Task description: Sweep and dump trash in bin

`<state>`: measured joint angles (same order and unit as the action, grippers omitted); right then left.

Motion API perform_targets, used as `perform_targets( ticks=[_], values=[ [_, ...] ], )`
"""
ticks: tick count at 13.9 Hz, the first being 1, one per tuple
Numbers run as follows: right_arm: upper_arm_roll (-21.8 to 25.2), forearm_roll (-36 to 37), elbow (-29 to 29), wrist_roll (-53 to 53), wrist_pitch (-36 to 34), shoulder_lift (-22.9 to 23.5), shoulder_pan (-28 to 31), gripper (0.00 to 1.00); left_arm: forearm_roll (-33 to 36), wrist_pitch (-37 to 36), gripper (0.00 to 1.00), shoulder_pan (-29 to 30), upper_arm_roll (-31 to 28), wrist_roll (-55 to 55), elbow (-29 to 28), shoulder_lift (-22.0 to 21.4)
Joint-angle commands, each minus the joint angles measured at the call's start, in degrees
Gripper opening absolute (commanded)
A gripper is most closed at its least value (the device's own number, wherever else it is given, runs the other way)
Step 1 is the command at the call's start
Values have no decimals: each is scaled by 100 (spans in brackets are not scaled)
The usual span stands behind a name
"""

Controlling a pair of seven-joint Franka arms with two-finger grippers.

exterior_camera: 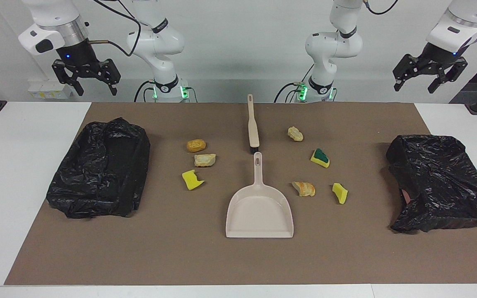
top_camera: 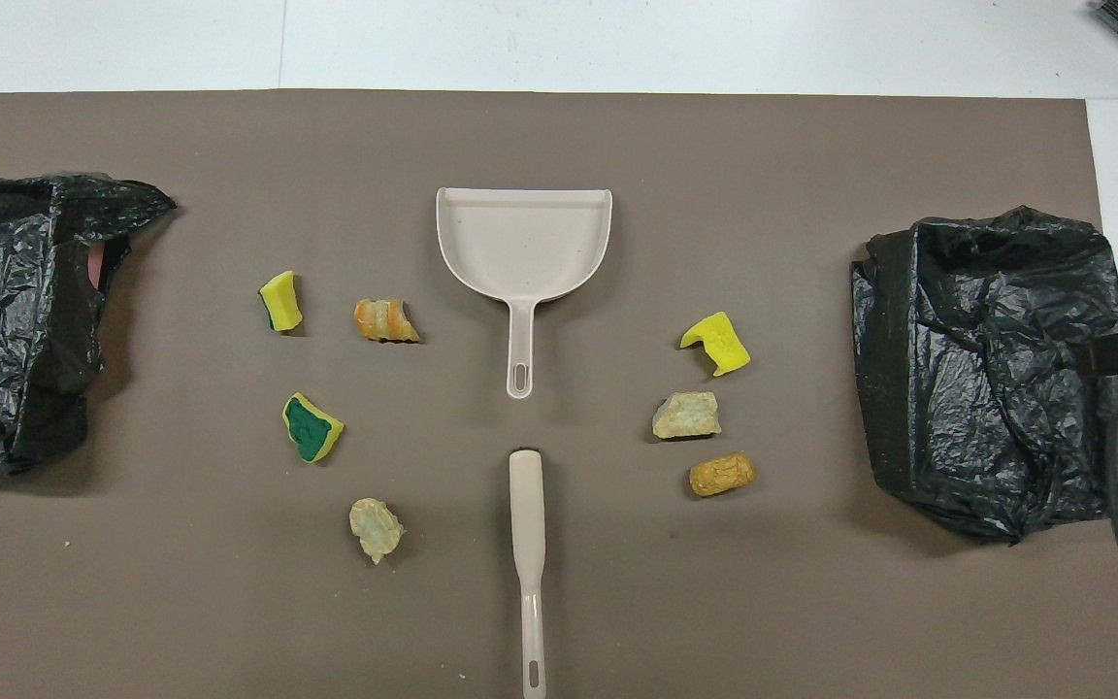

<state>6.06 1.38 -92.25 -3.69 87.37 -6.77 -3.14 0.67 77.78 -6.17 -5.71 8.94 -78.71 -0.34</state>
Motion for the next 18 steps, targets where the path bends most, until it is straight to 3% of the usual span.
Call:
perform_targets(
  ticks=[1,13,15,18],
  values=[
    [-9,-50,-118,-97,-71,-114,24,100,-50,132,100,90,69,90,-267,-186],
    [-8,-6,-161,-141,-203,-184,7,100,-137,237,100,55,342,-15,-627,-405],
    [-113,-6,-232,-89,-185,-185,-2,100,-173,447,100,81,587,-102,-1082,-659],
    [-298,-41,-477,139,103,-88,-2,100,-182,1044,100,73,1113,-480,-2232,-1248]
  ],
)
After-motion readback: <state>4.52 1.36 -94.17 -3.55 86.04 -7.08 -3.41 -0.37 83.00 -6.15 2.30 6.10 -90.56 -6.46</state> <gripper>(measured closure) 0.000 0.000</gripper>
